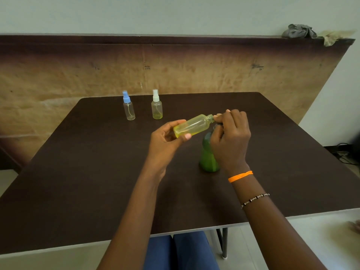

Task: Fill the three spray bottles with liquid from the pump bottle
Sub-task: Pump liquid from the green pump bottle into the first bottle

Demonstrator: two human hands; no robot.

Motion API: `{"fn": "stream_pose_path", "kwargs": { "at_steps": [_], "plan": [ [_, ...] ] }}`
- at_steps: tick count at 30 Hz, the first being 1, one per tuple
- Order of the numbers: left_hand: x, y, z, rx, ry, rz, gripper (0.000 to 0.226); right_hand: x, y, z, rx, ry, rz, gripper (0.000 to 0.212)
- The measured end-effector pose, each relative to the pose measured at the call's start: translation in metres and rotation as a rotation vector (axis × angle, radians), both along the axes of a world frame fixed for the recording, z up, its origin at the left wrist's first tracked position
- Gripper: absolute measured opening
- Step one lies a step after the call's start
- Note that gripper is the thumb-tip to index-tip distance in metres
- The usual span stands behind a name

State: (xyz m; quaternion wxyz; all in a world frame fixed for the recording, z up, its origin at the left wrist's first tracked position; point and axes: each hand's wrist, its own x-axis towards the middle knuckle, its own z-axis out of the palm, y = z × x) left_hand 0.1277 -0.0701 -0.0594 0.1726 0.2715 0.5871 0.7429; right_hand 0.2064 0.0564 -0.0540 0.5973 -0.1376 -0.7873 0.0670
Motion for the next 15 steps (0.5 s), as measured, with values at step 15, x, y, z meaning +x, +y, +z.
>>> {"fn": "stream_pose_path", "kwargs": {
  "at_steps": [15],
  "plan": [
    [-0.002, 0.000, 0.004, 0.018, 0.033, -0.012, 0.041, -0.003, 0.001, -0.001, -0.032, 0.030, 0.010, 0.024]
  ]
}}
